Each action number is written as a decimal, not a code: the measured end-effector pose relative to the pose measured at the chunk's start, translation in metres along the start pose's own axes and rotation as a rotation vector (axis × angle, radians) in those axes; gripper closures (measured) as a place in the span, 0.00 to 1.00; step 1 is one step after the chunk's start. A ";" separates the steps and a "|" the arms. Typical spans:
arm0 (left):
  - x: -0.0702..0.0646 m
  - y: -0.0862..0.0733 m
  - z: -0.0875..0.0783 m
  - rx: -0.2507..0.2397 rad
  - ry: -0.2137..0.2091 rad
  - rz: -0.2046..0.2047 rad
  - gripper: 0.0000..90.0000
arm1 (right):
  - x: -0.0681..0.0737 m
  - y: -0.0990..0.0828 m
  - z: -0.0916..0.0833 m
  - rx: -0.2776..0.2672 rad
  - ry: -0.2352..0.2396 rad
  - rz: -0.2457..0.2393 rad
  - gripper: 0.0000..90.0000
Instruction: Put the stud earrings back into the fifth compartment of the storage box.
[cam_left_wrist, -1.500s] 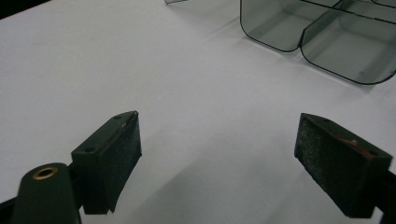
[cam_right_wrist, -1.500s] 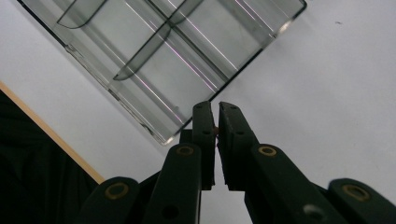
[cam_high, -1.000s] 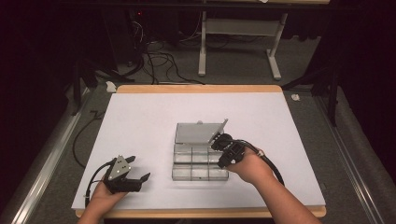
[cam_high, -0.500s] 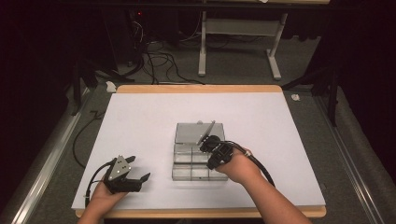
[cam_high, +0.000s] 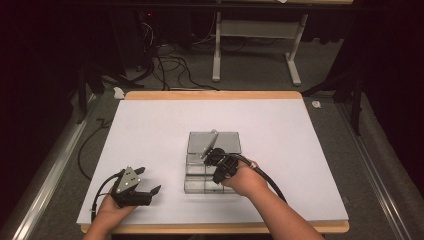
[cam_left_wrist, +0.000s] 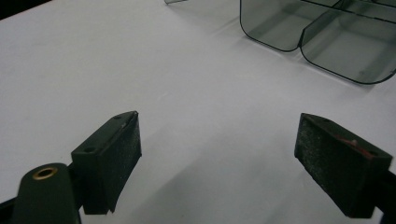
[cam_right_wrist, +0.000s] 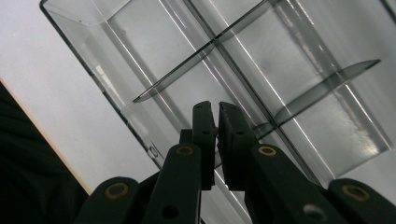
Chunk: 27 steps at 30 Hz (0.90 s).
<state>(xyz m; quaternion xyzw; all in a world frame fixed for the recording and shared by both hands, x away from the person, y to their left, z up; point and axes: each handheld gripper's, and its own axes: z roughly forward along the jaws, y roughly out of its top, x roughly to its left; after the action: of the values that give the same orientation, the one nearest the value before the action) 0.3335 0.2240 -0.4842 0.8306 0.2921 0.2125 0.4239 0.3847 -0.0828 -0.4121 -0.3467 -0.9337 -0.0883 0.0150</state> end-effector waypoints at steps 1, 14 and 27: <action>0.000 0.000 0.000 0.001 0.000 0.000 0.17 | 0.000 0.000 0.002 0.002 0.000 0.000 0.96; 0.000 0.000 0.000 0.005 -0.001 0.002 0.17 | 0.002 0.000 0.022 0.025 0.020 -0.001 0.95; 0.000 0.000 0.000 0.003 0.001 0.006 0.17 | -0.002 -0.009 -0.013 -0.013 -0.011 0.015 0.86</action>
<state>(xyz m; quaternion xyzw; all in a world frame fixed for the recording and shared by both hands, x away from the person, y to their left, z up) 0.3333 0.2239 -0.4840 0.8320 0.2900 0.2136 0.4219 0.3795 -0.0931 -0.4010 -0.3542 -0.9306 -0.0922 0.0080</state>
